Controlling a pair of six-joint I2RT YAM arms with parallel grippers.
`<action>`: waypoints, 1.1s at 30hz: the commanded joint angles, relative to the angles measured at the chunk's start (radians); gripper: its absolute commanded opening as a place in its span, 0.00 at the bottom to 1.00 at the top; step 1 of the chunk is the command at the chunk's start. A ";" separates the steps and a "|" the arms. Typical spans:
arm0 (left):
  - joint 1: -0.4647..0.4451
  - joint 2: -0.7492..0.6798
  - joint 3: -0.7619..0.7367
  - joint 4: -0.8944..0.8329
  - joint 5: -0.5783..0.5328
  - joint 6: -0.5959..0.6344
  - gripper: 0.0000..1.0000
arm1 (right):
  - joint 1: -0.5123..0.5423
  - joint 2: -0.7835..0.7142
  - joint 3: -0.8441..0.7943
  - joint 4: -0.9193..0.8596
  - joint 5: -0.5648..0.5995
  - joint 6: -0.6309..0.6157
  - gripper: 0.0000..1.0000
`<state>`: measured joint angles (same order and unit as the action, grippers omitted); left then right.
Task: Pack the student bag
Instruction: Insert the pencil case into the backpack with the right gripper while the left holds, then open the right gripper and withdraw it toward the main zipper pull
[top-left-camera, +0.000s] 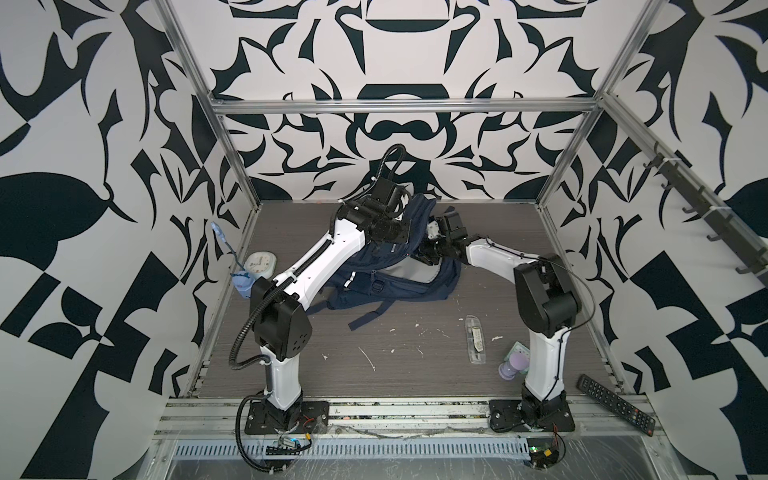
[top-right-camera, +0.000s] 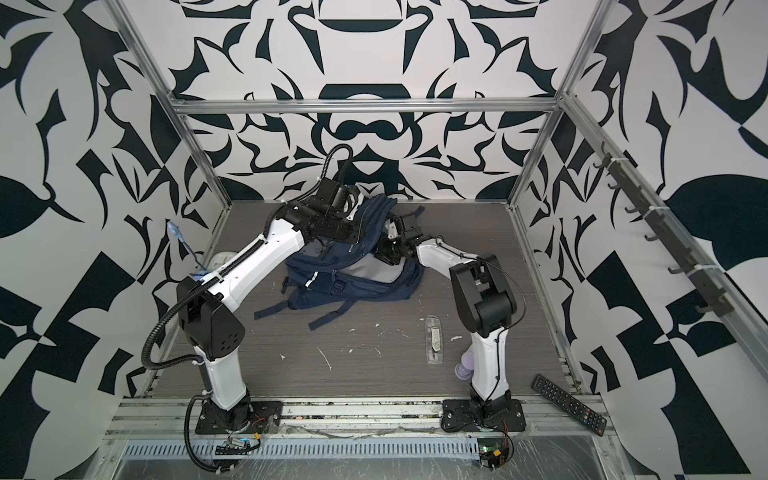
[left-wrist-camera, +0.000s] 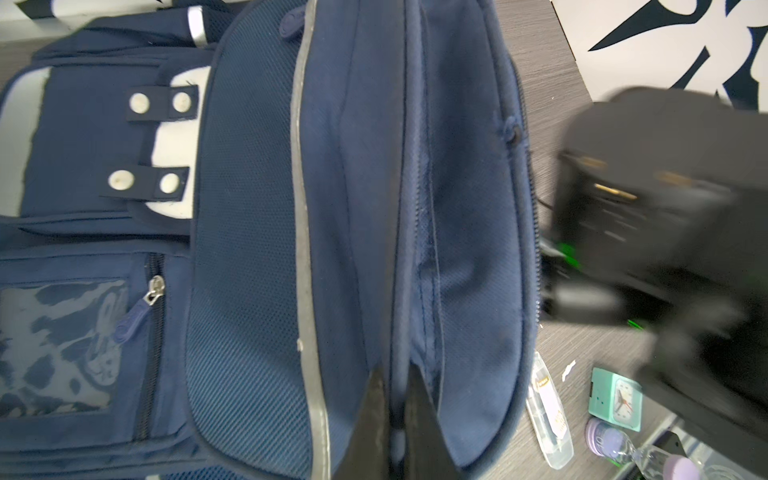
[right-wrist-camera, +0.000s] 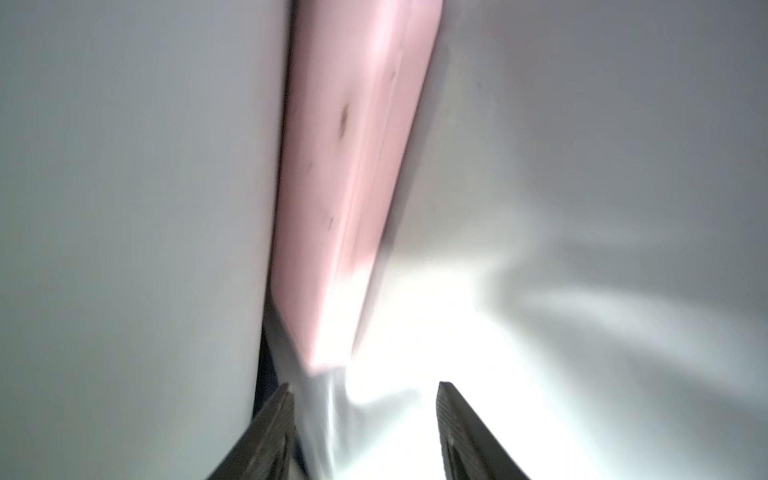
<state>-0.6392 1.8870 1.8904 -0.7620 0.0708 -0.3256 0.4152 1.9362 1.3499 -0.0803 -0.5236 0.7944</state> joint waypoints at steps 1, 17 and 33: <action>-0.003 0.038 0.051 0.086 0.058 -0.015 0.00 | 0.005 -0.141 -0.103 -0.091 0.118 -0.123 0.57; -0.037 0.284 0.294 0.039 0.129 -0.027 0.28 | 0.038 -0.659 -0.487 -0.266 0.365 -0.207 0.58; 0.072 -0.148 -0.406 0.228 0.063 -0.066 0.65 | 0.317 -0.452 -0.344 -0.260 0.543 -0.226 0.56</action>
<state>-0.6064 1.8072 1.5898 -0.5980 0.1410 -0.3542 0.7147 1.4696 0.9314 -0.3511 -0.0387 0.5926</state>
